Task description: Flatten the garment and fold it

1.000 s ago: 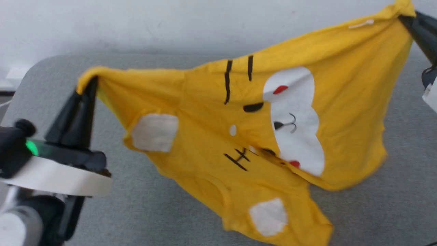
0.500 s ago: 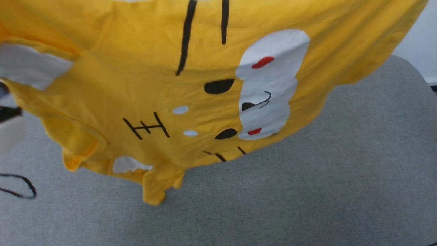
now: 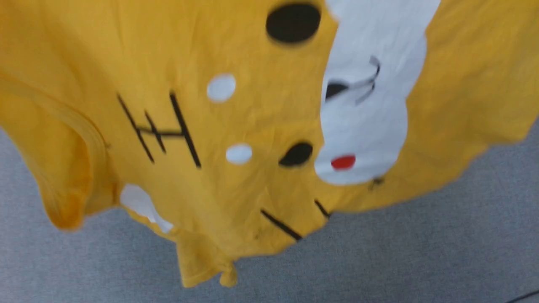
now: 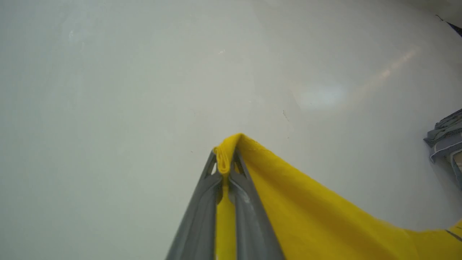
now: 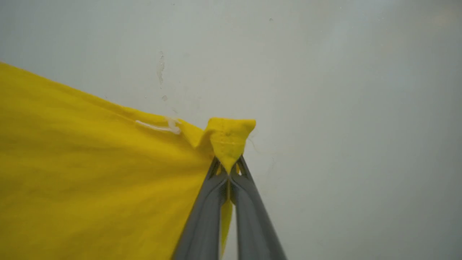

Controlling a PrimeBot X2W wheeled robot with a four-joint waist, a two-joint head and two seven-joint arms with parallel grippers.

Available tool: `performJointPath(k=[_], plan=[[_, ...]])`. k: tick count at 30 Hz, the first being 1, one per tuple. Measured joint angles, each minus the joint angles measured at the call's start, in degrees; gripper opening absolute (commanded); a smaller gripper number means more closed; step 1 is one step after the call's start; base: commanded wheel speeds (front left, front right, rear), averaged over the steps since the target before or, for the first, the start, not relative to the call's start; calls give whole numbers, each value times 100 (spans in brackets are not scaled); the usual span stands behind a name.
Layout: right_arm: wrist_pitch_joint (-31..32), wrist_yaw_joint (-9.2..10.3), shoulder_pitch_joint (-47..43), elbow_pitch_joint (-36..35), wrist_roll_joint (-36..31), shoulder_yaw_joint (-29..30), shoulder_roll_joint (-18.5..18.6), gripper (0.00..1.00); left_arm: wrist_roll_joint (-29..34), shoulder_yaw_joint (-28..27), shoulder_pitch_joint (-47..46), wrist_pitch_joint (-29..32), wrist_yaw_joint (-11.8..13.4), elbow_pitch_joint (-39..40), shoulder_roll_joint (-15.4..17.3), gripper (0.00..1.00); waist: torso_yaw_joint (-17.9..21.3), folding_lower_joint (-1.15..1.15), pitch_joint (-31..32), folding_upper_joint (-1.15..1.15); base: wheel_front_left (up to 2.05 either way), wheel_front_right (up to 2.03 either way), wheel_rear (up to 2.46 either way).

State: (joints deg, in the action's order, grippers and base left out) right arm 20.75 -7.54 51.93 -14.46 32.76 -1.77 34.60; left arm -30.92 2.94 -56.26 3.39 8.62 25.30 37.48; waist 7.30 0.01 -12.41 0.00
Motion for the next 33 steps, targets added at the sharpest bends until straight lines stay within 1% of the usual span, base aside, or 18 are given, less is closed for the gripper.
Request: performJointPath(k=[5,10,16,21,24,27,30,33], plan=[[-412,-1,539,514,-116,-69,-10,0,48,412,-1105,-160,-243,-932,-185,0,37,1,-483,0,0,0,0],[-861,-1,1334,1350,-291,-379,-86,0,260,702,-2154,-433,-456,-1885,-397,0,66,1,-1010,0,0,0,0],[-1401,-1,2379,2462,-554,-843,-214,0,464,945,-3260,-815,-630,-3011,-657,0,77,1,-1609,0,0,0,0],[-1757,-1,3041,3181,-759,-1174,-280,0,673,1065,-3930,-1163,-665,-3673,-794,0,55,0,-2045,0,0,0,0],[-2029,-1,3256,3559,-892,-1363,-324,0,769,1176,-4069,-1355,-720,-3978,-865,0,22,0,-2270,0,0,0,0],[-2294,-1,3242,3945,-910,-1507,-455,0,761,1311,-3954,-1455,-851,-4253,-982,0,-41,1,-2434,0,0,0,0],[-2550,-1,3038,4254,-920,-1695,-635,0,671,1432,-3490,-1512,-946,-4439,-1076,0,-145,0,-2492,0,0,0,0],[-2785,-1,2638,4518,-959,-1931,-842,0,582,1497,-2754,-1562,-956,-4491,-1099,0,-228,0,-2439,0,0,0,0]])
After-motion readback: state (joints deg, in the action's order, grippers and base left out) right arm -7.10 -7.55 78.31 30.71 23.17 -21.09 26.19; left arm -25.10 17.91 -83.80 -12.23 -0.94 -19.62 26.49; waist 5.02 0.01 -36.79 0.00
